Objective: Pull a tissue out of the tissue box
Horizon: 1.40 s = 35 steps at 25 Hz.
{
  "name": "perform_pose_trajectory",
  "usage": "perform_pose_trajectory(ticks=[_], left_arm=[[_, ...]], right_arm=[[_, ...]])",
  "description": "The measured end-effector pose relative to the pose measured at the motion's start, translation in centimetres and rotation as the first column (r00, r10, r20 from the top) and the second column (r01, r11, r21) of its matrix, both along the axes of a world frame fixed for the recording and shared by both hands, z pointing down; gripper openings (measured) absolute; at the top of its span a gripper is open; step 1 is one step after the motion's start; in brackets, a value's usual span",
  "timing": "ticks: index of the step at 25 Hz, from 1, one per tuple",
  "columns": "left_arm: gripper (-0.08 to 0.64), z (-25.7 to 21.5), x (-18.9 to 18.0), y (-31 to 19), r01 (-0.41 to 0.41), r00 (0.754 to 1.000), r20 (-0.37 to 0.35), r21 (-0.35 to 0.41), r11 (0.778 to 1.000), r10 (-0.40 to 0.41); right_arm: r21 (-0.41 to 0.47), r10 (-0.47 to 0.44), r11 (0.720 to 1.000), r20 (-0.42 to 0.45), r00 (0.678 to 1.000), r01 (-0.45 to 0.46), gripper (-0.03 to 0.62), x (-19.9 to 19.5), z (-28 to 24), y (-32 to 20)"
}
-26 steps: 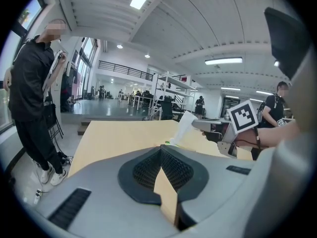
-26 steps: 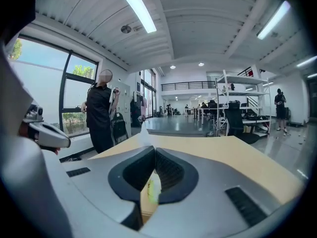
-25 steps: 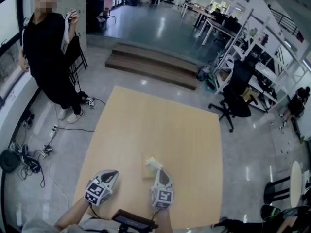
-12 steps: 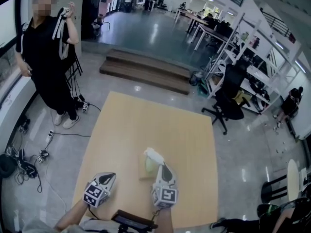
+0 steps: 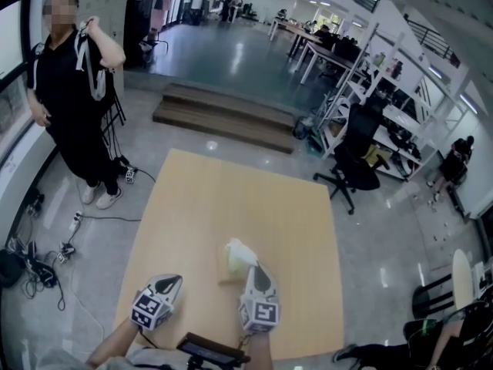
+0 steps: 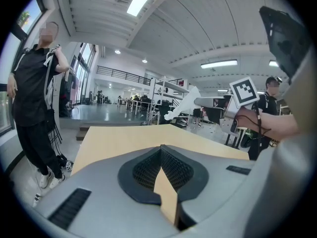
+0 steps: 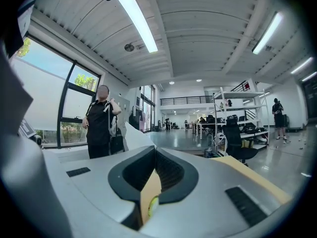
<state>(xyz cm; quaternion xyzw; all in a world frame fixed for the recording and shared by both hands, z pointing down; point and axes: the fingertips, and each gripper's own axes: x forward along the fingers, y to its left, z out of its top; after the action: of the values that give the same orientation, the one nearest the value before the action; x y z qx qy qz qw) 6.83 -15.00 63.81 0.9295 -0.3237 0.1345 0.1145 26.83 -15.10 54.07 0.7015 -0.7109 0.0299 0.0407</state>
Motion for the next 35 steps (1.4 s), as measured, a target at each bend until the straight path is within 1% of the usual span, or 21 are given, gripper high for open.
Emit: perform_pose_trajectory(ticks=[7,11,13,23,26,35], left_arm=[[0.006,0.5,-0.4,0.4,-0.009,1.000,-0.016,-0.003,1.000,0.009],[0.006,-0.4,-0.2,0.5,-0.010,1.000,-0.016,0.016,1.000,0.010],[0.006,-0.2,-0.1,0.6,-0.010,1.000,-0.016,0.011,1.000,0.011],[0.006,-0.5,0.1,0.6,-0.010,1.000,-0.015,0.017,1.000,0.011],[0.006,-0.4,0.2,0.6,-0.013,1.000,-0.017,0.015,1.000,0.013],[0.006,-0.4,0.1,0.9,-0.022,1.000,-0.007,0.012,1.000,0.022]], right_arm=[[-0.001,0.027,1.000,0.003,1.000,-0.027,0.005,-0.5,0.7,2.4],[-0.017,0.033,0.999,0.004,0.999,-0.033,0.005,-0.5,1.2,4.0],[-0.022,0.043,0.999,0.007,0.999,-0.042,0.005,-0.3,1.2,4.8],[-0.034,0.083,0.996,0.052,0.995,-0.082,0.005,-0.3,2.7,8.6],[-0.022,0.083,0.996,0.065,0.994,-0.082,0.005,-0.3,3.5,9.3],[-0.076,0.088,0.994,0.127,0.988,-0.078,0.005,-1.8,5.1,11.6]])
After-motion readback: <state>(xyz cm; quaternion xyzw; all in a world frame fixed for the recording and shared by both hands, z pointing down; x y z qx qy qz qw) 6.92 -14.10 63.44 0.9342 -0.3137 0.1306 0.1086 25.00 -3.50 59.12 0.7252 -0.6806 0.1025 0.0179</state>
